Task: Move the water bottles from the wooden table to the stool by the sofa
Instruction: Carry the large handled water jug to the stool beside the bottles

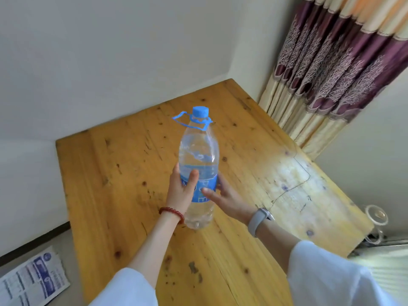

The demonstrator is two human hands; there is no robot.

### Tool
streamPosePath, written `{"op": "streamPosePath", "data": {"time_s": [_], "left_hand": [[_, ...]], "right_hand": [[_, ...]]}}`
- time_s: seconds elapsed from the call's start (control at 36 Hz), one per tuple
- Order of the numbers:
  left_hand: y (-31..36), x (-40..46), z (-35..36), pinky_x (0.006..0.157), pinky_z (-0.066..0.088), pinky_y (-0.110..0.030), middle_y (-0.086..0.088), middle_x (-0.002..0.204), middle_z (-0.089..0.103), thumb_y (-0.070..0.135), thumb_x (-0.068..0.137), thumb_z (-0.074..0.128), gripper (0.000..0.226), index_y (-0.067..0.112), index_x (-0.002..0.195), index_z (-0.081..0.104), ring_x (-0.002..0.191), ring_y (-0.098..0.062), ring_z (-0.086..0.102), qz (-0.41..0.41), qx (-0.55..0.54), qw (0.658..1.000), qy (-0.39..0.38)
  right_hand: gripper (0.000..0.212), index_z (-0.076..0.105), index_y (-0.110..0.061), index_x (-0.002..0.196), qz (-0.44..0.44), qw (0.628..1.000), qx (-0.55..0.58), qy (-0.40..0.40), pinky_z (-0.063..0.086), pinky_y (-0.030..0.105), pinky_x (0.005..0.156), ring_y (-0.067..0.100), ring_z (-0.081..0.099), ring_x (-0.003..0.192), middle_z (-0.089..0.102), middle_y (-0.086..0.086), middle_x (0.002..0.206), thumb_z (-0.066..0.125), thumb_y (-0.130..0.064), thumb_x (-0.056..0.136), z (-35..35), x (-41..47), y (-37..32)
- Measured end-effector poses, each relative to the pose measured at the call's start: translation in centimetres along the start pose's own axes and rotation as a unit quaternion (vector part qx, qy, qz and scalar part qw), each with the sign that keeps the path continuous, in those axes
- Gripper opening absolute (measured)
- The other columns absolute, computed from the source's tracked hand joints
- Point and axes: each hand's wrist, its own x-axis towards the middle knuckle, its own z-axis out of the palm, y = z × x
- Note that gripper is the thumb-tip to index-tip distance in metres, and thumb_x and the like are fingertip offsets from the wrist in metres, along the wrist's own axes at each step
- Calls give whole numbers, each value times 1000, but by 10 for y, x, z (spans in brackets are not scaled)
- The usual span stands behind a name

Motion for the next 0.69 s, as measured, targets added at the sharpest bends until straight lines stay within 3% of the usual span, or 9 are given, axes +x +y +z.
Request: {"op": "streamPosePath", "data": {"time_s": [0.06, 0.11, 0.17, 0.28, 0.36, 0.44, 0.53, 0.61, 0.69], "left_hand": [[-2, -3, 8, 85, 48, -25, -10, 110, 58, 70, 70, 40, 52, 29, 102, 47, 104, -20, 57, -60, -3, 998, 7], [-2, -17, 14, 88, 50, -30, -9, 115, 56, 70, 67, 38, 62, 25, 108, 48, 104, -20, 56, -113, -12, 993, -14], [0, -35, 21, 92, 48, -41, -6, 115, 57, 70, 67, 38, 63, 26, 110, 47, 106, -21, 57, -135, -9, 990, -49], [6, -76, 43, 79, 46, -22, 9, 102, 55, 66, 70, 37, 37, 38, 94, 42, 90, -2, 54, -163, 4, 980, -114], [10, -111, 68, 67, 46, -13, 9, 96, 58, 57, 82, 39, 25, 37, 95, 45, 85, -2, 57, -181, 18, 972, -150], [11, -148, 105, 72, 37, -21, 8, 100, 56, 57, 86, 36, 40, 26, 111, 41, 87, -8, 54, -185, 85, 960, -191], [12, -185, 147, 87, 35, -28, -2, 122, 53, 60, 86, 34, 58, 14, 122, 41, 109, -21, 50, -180, 159, 938, -252], [16, -231, 192, 90, 34, -28, -13, 131, 49, 62, 85, 32, 70, 6, 127, 37, 120, -26, 46, -182, 204, 904, -329], [26, -286, 241, 95, 37, -31, -19, 128, 52, 63, 85, 32, 72, 4, 126, 40, 116, -31, 50, -163, 238, 877, -385]], "right_hand": [[40, 40, -21, 130, 16, 999, 35, 23, 47, 7, 77, -10, 60, 95, 59, -19, 110, 50, -28, 92, 4, -15, -1], [30, 47, -27, 122, 40, 996, 55, 56, 47, 4, 66, -11, 63, 85, 62, -22, 95, 47, -33, 92, 8, -36, 2], [20, 48, -38, 112, 58, 993, 54, 82, 46, 3, 65, -13, 62, 84, 63, -23, 91, 46, -35, 92, 9, -59, 4], [16, 49, -39, 105, 101, 986, 49, 122, 49, 9, 71, -7, 63, 90, 67, -22, 94, 45, -40, 90, 4, -112, 7], [12, 50, -37, 102, 132, 977, 43, 165, 51, 15, 78, 0, 63, 94, 64, -10, 101, 43, -39, 92, -4, -157, 17], [24, 45, -33, 115, 175, 964, 50, 195, 45, 9, 79, -7, 59, 96, 60, -16, 109, 38, -42, 93, -16, -213, 27], [41, 37, -22, 127, 238, 944, 36, 225, 42, 19, 89, 7, 56, 103, 56, -7, 117, 31, -46, 94, -29, -272, 38], [45, 40, -15, 126, 258, 922, 55, 284, 39, 32, 100, 16, 54, 110, 57, 2, 121, 30, -45, 95, -44, -339, 47], [44, 45, -22, 116, 281, 891, 63, 351, 39, 35, 96, 17, 55, 105, 58, -1, 114, 27, -54, 92, -57, -413, 58]]}}
